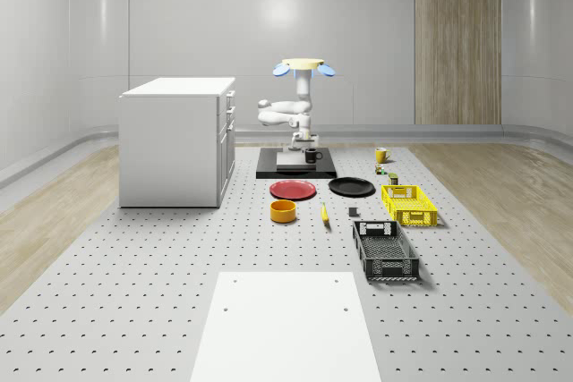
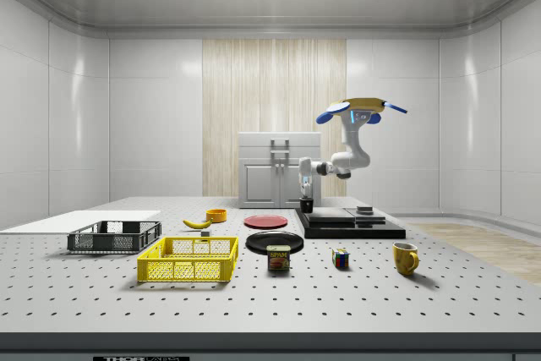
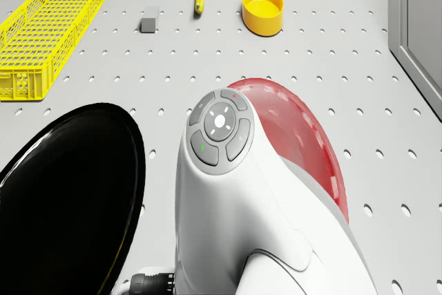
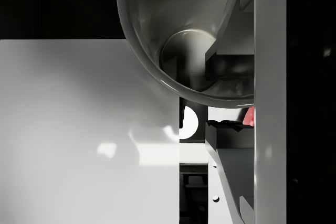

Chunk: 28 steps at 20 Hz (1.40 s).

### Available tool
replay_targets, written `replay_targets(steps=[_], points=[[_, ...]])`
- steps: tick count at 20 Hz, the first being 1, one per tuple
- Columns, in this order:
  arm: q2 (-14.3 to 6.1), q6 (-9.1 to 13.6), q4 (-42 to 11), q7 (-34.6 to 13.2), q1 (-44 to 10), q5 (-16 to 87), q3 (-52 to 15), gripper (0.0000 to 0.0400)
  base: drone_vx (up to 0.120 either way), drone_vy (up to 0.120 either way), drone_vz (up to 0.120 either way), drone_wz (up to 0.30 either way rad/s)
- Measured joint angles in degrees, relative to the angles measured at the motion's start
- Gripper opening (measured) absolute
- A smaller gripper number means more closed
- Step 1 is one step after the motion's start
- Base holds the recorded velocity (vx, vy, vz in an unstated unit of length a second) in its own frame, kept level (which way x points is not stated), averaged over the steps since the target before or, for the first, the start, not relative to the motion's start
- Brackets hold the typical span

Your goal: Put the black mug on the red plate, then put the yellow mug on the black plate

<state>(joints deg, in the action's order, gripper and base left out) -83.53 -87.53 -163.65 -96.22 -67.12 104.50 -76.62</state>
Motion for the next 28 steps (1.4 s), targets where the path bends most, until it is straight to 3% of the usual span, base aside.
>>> replay_targets(steps=[11,28], points=[[-1.06,-0.99,0.05,-0.22,-0.27,-0.45,-0.16,0.011,0.12,-0.076,0.0,0.0],[-2.42,-2.26,0.12,-0.48,-0.6,-1.01,-0.36,0.011,0.12,0.0,0.0,0.0]])
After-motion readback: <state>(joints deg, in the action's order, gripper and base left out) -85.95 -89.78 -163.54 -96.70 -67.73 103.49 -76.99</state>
